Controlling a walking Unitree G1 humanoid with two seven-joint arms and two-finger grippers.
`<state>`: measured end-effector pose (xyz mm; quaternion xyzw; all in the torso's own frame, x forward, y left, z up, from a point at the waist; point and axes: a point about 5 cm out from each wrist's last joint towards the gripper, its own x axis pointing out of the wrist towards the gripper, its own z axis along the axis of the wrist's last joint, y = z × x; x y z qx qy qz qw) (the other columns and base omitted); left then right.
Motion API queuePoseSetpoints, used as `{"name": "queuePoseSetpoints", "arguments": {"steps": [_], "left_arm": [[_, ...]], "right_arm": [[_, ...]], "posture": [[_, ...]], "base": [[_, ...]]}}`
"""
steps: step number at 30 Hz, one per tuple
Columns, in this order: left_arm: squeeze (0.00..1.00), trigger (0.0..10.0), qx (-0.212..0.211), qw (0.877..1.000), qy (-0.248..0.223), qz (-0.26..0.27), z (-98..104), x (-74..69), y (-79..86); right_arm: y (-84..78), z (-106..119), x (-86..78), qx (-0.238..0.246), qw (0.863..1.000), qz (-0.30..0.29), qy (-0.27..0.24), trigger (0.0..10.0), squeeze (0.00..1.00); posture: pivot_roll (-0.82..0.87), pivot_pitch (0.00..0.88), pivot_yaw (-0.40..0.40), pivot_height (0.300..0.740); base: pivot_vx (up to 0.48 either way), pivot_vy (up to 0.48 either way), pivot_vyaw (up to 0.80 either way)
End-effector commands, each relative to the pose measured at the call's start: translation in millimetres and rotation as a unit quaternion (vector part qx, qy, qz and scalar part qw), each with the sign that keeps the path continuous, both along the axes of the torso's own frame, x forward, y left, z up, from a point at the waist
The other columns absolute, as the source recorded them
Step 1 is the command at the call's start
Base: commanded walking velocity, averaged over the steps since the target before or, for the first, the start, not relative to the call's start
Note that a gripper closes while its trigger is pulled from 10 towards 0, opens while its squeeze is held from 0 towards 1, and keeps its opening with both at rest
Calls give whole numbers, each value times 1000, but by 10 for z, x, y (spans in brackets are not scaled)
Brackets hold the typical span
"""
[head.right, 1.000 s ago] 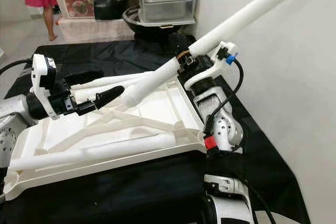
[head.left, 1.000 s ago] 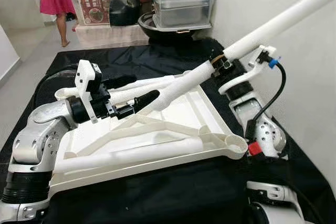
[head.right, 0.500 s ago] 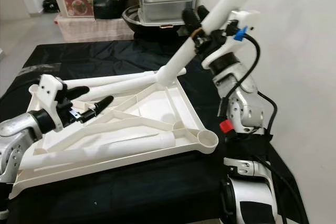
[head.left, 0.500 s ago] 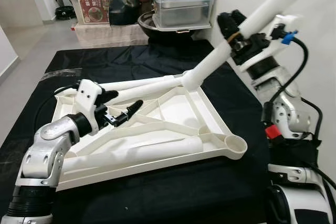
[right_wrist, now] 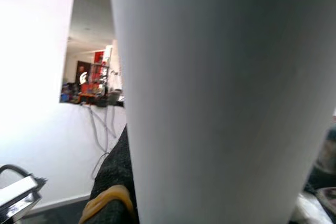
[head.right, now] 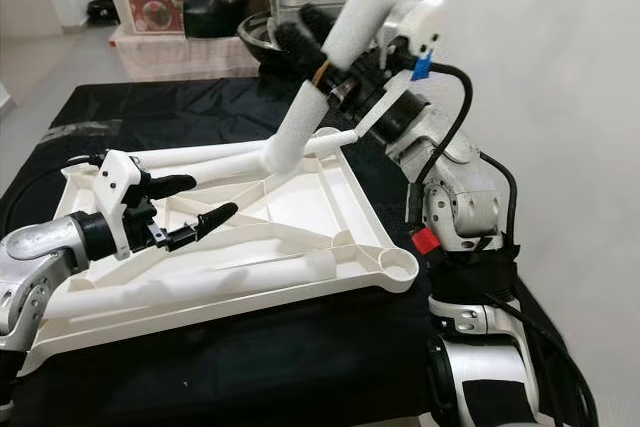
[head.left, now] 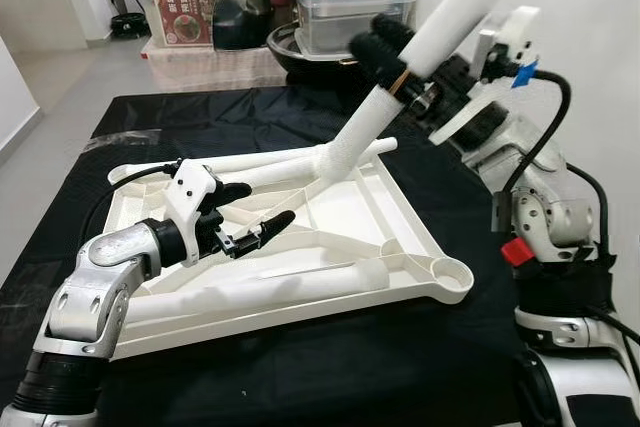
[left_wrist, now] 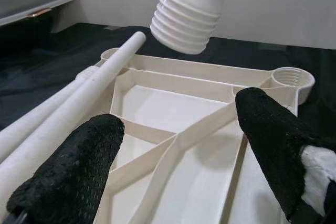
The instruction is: Building children table
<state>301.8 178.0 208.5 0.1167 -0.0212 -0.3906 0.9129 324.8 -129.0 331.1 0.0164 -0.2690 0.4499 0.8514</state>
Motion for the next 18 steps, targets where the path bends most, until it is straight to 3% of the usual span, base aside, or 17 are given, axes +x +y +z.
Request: {"name": "queuePoseSetpoints", "arguments": {"steps": [1,6,18], "left_arm": [[0,10000,16,1000,-7,-12,40,-33,30],[0,10000,37,998,-26,-51,183,-94,43],[0,10000,49,993,-29,-99,228,-179,-41]], "right_arm": [[98,49,-72,-16,999,38,-9,0,0],[232,57,-156,-51,991,122,2,0,0],[297,-87,-142,-87,980,174,43,0,0]], "posture": [[6,0,-46,740],[6,0,-51,740],[13,0,-57,740]], "base": [[0,0,0],[0,0,0],[0,0,0]]}}
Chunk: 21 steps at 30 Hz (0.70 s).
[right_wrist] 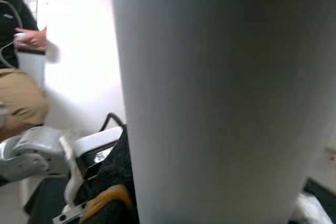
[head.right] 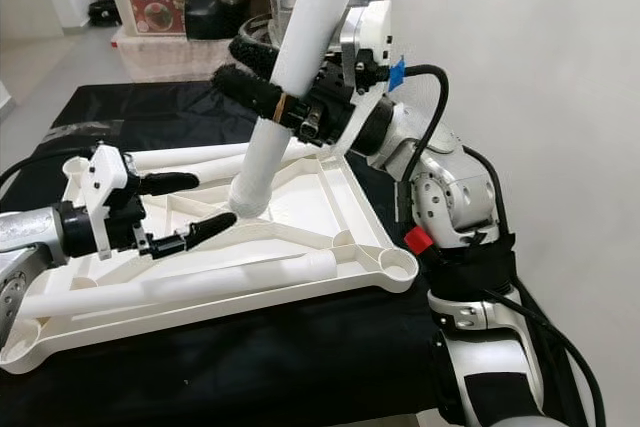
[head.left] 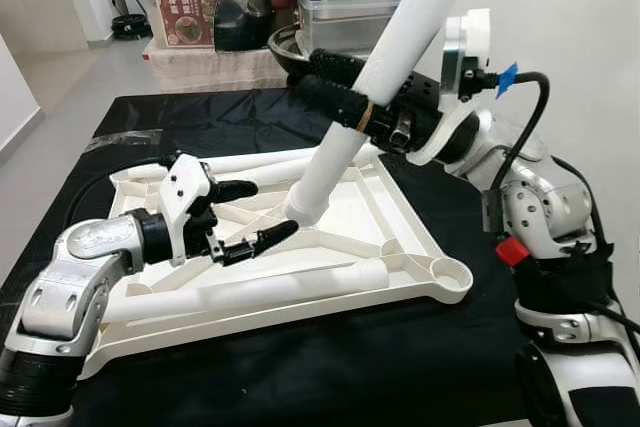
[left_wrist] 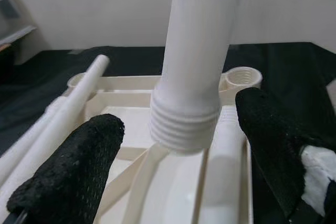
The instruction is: Building children table
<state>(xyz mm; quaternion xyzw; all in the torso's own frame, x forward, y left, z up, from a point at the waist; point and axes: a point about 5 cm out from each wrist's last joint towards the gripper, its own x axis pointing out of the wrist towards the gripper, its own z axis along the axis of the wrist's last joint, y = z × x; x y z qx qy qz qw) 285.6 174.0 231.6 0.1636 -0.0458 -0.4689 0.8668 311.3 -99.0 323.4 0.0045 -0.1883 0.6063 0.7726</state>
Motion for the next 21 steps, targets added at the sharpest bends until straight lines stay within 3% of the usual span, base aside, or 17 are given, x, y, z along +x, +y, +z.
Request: {"name": "queuePoseSetpoints", "arguments": {"steps": [1,13,21], "left_arm": [[0,10000,16,1000,8,-8,-46,-16,-10],[0,10000,27,999,35,-32,-172,-30,-87],[0,10000,25,997,45,-64,-202,-3,-222]], "right_arm": [[21,-21,-12,1,1000,16,11,0,0],[100,96,-76,26,998,56,24,0,0],[159,372,-196,61,992,107,12,0,0]], "posture": [[11,0,-56,740],[11,0,-53,740],[-4,0,-43,740]], "base": [[0,0,0],[0,0,0],[0,0,0]]}}
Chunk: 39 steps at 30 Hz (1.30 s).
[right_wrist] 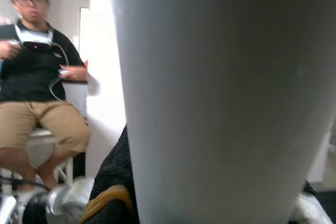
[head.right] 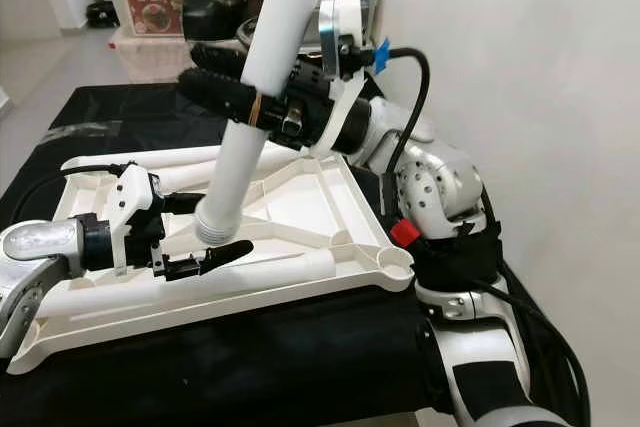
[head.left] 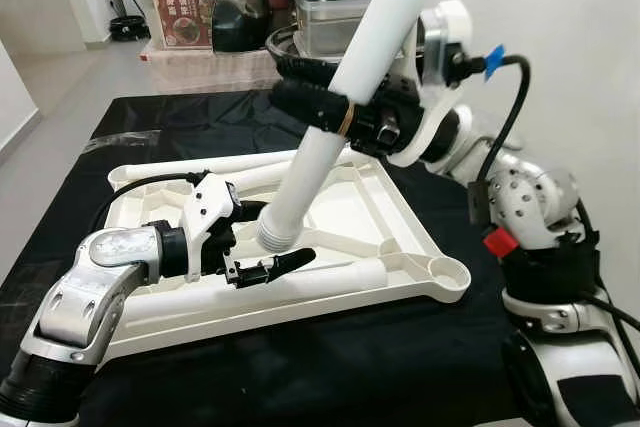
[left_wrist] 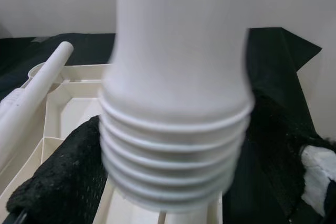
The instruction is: Building children table
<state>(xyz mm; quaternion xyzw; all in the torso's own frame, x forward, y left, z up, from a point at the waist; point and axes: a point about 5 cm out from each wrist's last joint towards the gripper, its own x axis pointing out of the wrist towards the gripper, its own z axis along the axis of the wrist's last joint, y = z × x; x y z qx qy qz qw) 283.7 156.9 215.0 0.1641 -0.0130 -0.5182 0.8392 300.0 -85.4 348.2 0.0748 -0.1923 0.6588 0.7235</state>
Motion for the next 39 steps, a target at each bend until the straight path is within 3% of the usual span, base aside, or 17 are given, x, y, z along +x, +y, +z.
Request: {"name": "queuePoseSetpoints", "arguments": {"steps": [1,23,25,26,28,29,39], "left_arm": [[0,10000,2,1000,10,-13,-36,16,-51],[0,10000,-13,1000,-2,-26,48,59,-99],[0,9608,-12,1000,0,-27,40,63,-97],[0,5725,-13,999,2,-32,35,57,-105],[0,5725,-13,999,2,-32,35,57,-105],[0,0,-19,999,6,-43,39,39,-118],[0,0,-13,998,17,-54,2,12,-115]], "right_arm": [[24,124,-84,16,999,22,-18,0,0],[125,6,-184,-3,999,43,-3,0,0],[130,-1,-186,-5,999,42,-4,0,0],[132,-6,-187,-7,999,41,-3,0,0],[132,-6,-187,-7,999,41,-3,0,0],[125,-21,-185,-9,999,38,-1,0,0],[115,-11,-174,-7,1000,29,-3,0,0]], "posture": [[-4,0,-43,740],[-1,0,-47,740],[-5,0,-44,740],[-5,0,-45,740],[-5,0,-45,740],[-5,0,-46,740],[-3,0,-47,740]], "base": [[0,0,0],[0,0,0],[0,0,0],[0,0,0],[0,0,0],[0,0,0],[0,0,0]]}}
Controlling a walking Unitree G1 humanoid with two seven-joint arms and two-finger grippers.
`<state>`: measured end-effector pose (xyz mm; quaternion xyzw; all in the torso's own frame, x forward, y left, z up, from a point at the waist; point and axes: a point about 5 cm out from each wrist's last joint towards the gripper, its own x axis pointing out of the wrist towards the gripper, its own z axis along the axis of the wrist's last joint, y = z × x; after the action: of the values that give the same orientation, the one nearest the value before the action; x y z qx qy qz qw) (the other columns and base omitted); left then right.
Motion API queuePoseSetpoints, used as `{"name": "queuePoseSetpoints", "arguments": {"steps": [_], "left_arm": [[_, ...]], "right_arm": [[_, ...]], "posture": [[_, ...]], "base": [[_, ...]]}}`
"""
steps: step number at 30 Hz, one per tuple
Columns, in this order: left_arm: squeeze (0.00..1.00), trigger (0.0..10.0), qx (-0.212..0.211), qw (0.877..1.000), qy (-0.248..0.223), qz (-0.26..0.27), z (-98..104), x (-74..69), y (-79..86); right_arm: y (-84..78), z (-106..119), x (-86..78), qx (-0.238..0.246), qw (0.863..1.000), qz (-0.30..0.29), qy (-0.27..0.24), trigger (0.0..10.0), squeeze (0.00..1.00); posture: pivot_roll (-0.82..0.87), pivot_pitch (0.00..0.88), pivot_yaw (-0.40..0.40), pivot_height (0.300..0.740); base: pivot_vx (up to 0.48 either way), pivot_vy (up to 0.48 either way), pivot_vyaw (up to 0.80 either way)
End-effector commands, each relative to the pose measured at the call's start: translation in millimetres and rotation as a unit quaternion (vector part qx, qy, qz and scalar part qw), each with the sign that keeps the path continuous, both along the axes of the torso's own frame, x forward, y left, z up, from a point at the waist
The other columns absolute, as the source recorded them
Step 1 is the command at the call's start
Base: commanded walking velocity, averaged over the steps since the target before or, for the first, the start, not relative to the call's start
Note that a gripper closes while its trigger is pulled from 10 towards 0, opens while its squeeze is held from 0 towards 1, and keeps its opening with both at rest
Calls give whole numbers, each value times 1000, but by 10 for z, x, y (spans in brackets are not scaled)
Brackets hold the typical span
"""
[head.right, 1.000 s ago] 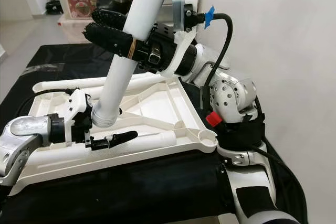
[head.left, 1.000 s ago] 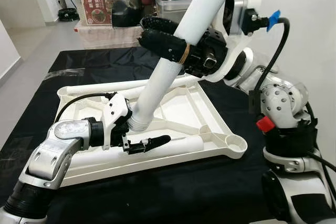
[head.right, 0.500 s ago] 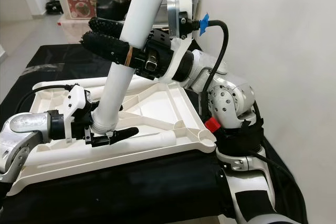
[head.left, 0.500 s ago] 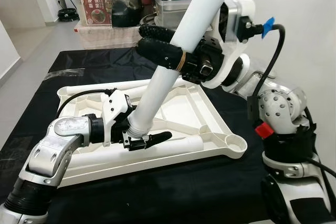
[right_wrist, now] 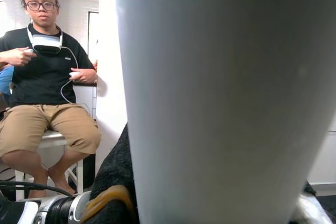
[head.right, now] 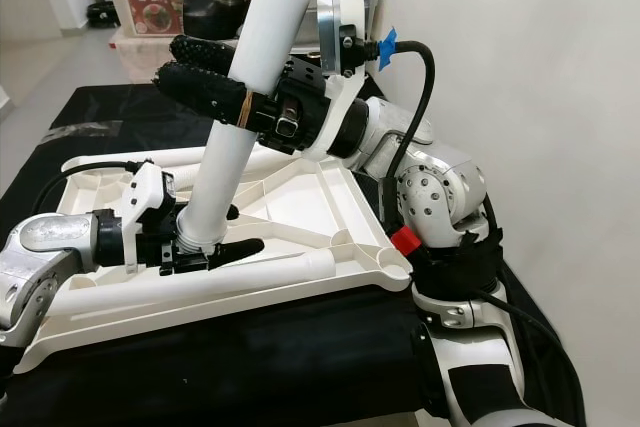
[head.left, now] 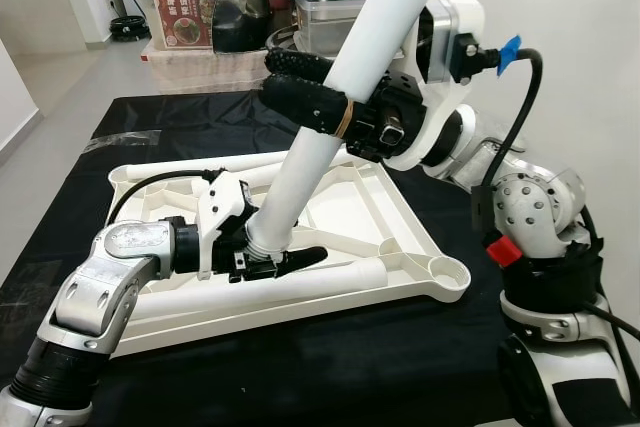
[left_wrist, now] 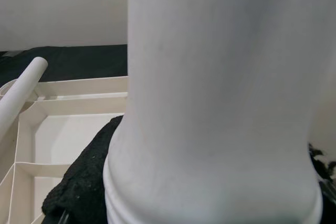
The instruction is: Building children table
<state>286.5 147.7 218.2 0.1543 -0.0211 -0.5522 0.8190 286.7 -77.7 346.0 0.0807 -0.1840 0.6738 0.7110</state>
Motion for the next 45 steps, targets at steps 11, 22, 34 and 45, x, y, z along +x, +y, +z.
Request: {"name": "queuePoseSetpoints", "arguments": {"steps": [11,22,34,45], "left_arm": [[0,10000,-11,1000,6,-10,31,-3,-42],[0,10000,-12,1000,0,-22,52,-23,-78],[0,10000,-7,1000,5,-24,30,-8,-85],[0,10000,-5,1000,4,-27,43,6,-94]], "right_arm": [[52,-67,-9,-13,1000,-10,2,10000,1000],[87,-256,3,-19,999,-19,34,10000,0],[192,-372,-64,-11,999,-7,46,10000,0],[274,-443,-112,-11,999,-5,39,10000,0]], "posture": [[-3,0,-47,740],[0,0,-50,740],[5,0,-42,740],[9,0,-36,740]], "base": [[0,0,0],[0,0,0],[0,0,0],[0,0,0]]}}
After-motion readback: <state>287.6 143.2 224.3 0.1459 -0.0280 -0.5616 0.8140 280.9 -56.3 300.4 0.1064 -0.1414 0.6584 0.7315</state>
